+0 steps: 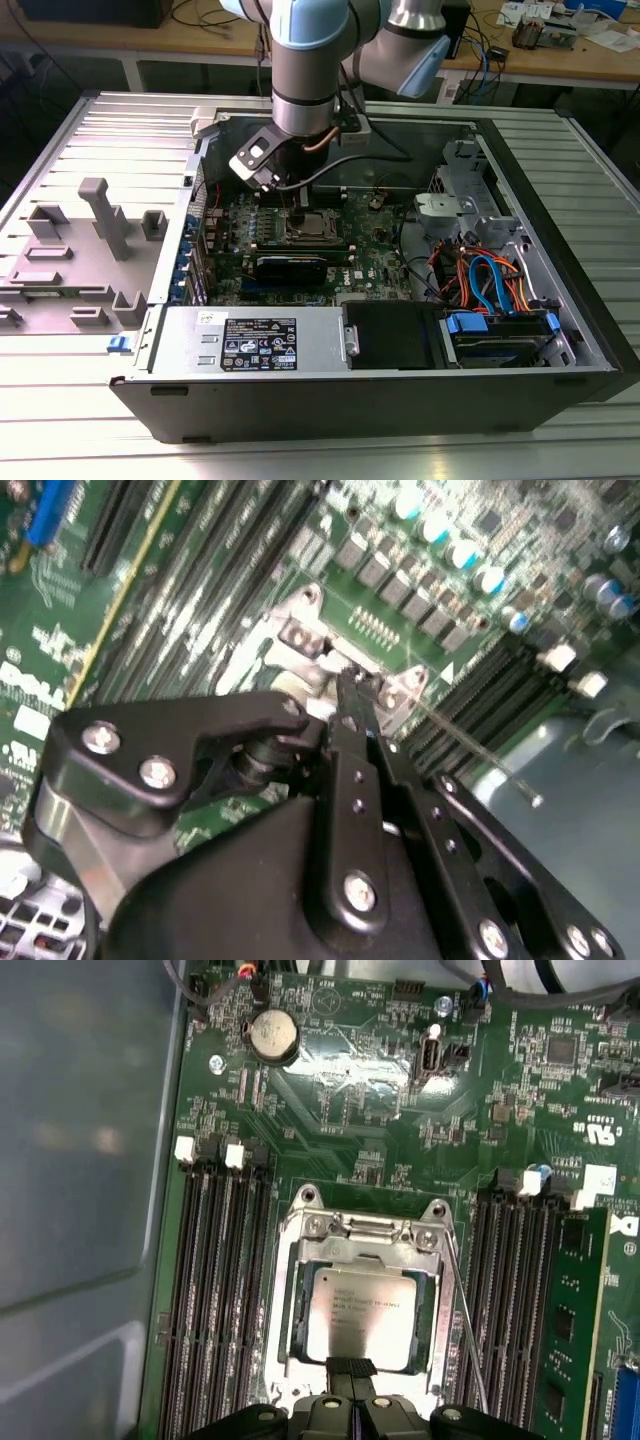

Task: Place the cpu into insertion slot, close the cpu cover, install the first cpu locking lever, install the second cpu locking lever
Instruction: 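Close the cpu cover, then install the first cpu locking lever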

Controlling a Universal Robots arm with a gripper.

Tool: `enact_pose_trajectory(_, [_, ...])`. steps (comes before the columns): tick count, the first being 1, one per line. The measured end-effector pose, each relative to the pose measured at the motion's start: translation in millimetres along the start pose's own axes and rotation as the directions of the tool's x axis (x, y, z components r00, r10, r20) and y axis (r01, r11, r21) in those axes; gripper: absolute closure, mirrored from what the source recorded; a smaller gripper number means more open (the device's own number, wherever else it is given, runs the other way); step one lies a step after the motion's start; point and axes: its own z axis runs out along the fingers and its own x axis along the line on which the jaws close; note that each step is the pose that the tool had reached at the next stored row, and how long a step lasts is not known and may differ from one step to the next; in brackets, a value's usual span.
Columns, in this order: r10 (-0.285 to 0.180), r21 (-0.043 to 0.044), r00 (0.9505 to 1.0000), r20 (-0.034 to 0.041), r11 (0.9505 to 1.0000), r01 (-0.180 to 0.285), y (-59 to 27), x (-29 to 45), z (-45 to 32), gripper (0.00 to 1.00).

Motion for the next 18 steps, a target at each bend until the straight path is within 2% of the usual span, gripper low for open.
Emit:
enact_pose_trajectory(4, [0.000, 0.0004, 1.0000, 0.0028, 1.0000, 0.000, 15.3, -1.6, 0.3, 0.89])
enact_pose_trajectory(7, [0.000, 0.0006, 1.0000, 0.0053, 1.0000, 0.000, 22.7, -2.4, 0.4, 0.89])
enact_pose_trajectory(18, [0.000, 0.0006, 1.0000, 0.0053, 1.0000, 0.000, 24.5, -2.6, 0.3, 0.89])
